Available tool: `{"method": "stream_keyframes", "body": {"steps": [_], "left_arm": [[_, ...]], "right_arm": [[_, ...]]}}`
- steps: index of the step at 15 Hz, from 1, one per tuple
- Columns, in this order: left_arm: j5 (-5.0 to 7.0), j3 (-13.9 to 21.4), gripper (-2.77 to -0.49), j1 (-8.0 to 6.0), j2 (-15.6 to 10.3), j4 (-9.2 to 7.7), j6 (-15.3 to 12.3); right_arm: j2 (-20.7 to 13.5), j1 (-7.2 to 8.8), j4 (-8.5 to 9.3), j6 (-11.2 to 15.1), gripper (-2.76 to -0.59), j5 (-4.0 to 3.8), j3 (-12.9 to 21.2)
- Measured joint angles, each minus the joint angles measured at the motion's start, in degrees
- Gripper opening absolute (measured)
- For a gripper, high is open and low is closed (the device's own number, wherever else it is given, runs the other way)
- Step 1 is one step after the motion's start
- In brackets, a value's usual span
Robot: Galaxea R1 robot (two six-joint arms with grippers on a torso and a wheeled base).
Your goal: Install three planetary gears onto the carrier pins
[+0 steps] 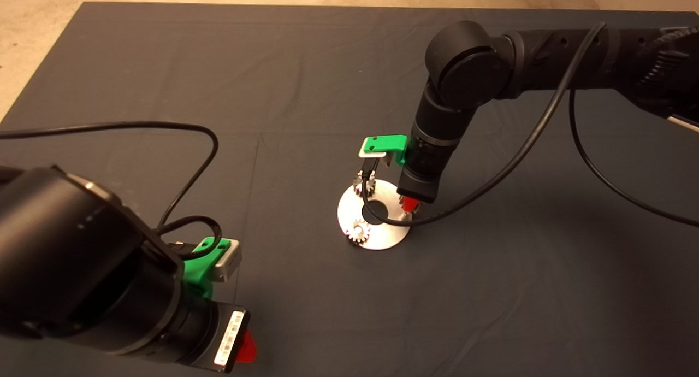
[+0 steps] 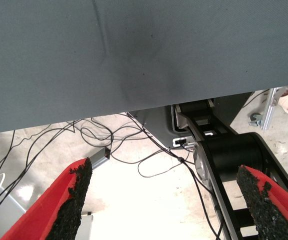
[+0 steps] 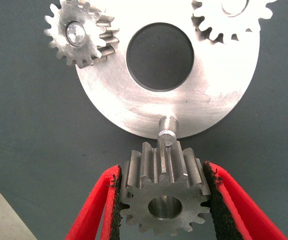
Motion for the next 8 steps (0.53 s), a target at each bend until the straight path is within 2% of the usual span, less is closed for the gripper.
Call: {"method": "stream_keyframes", "body": {"steps": [5, 8], "left_arm": [[0.00, 0.0, -1.22, 0.00, 0.0, -0.12, -0.1], [-0.02, 0.0, -1.22, 0.00, 0.0, -0.15, -0.2]], "right_arm": [[0.5, -0.38, -1.25, 0.0, -2.35, 0.05, 0.4], [0.5, -1.43, -3.16, 0.0, -2.36, 0.00, 0.5]]}}
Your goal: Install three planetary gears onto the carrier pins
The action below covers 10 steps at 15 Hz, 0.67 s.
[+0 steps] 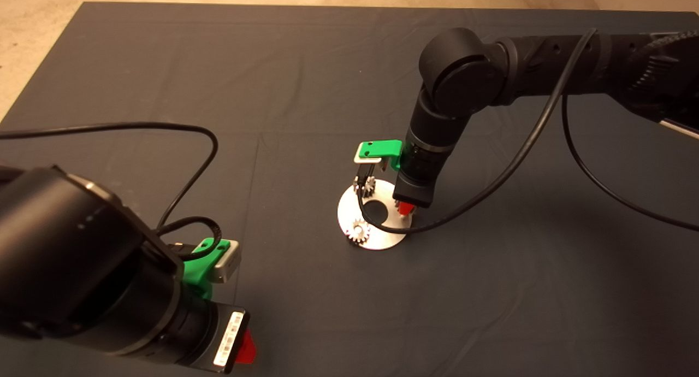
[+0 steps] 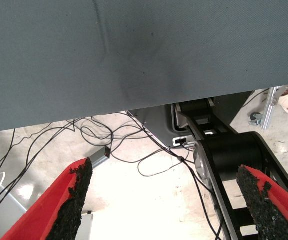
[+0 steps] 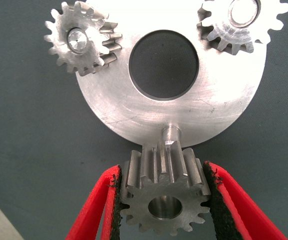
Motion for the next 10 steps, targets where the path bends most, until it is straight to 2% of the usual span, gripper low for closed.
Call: {"method": "stream_keyframes", "body": {"steps": [6, 10], "left_arm": [[0.02, 0.0, -1.22, 0.00, 0.0, -0.01, -0.1], [0.02, 0.0, -1.22, 0.00, 0.0, -0.02, -0.2]], "right_arm": [[0.0, -2.49, -3.29, -1.0, -2.36, 0.02, 0.0], [0.0, -3.19, -5.37, -2.0, -2.36, 0.00, 0.0]]}}
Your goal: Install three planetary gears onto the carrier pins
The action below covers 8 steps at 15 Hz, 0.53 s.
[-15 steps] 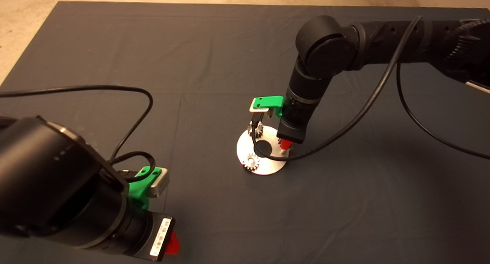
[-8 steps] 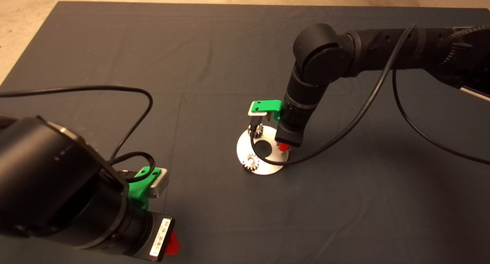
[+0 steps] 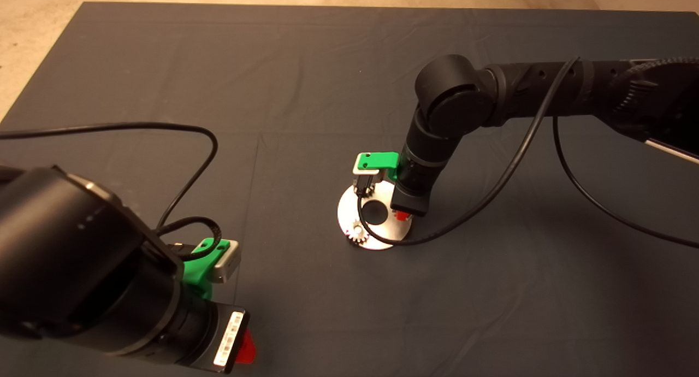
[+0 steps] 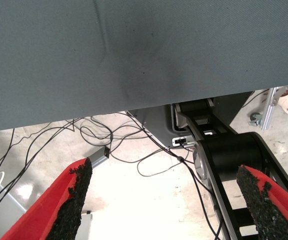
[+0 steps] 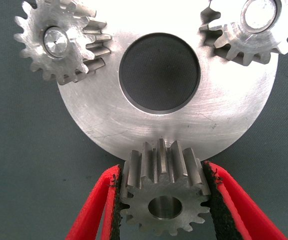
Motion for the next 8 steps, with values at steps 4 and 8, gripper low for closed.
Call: {"method": "stream_keyframes", "body": {"steps": [4, 8], "left_arm": [[0.00, 0.0, -1.22, 0.00, 0.0, 0.02, 0.0], [0.00, 0.0, -1.22, 0.00, 0.0, 0.00, 0.0]], "right_arm": [[0.0, -0.30, -2.01, -0.6, -2.36, 0.02, 0.0], [0.0, -0.32, -3.58, -0.8, -2.36, 0.00, 0.0]]}}
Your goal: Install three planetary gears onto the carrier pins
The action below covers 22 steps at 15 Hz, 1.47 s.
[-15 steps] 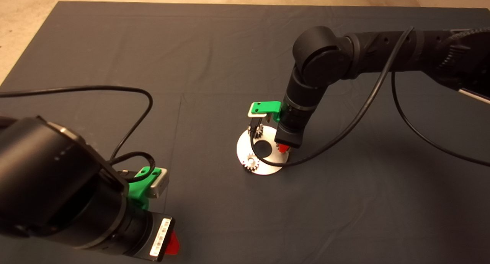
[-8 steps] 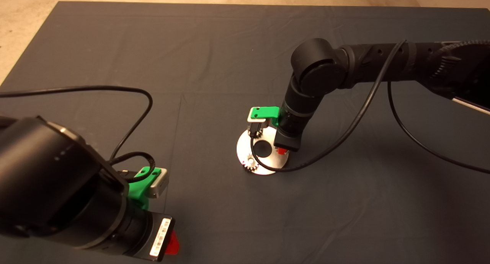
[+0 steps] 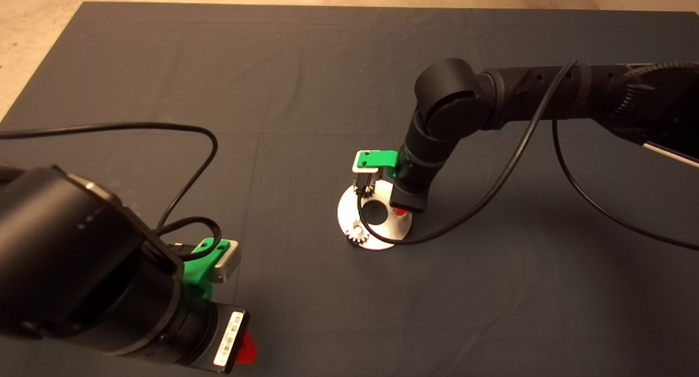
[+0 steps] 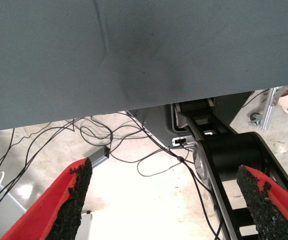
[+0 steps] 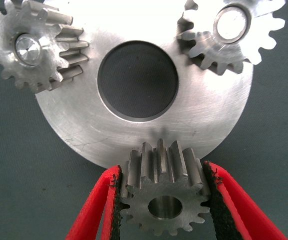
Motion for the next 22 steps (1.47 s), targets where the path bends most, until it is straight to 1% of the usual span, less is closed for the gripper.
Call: {"method": "stream_keyframes", "body": {"steps": [3, 7, 15, 22], "left_arm": [[0.00, 0.0, -1.22, 0.00, 0.0, 0.02, 0.0], [0.00, 0.0, -1.22, 0.00, 0.0, 0.00, 0.0], [0.00, 0.0, -1.22, 0.00, 0.0, 0.00, 0.0], [0.00, 0.0, -1.22, 0.00, 0.0, 0.00, 0.0]], "right_arm": [[0.0, 0.00, -0.73, -0.2, -2.36, 0.00, -0.2], [0.0, -0.32, -1.23, -0.2, -2.36, 0.00, -0.4], [0.0, -0.49, -1.48, -0.2, -2.36, 0.10, -0.3], [-0.1, -0.62, -2.00, -0.3, -2.36, -0.17, 0.6]]}}
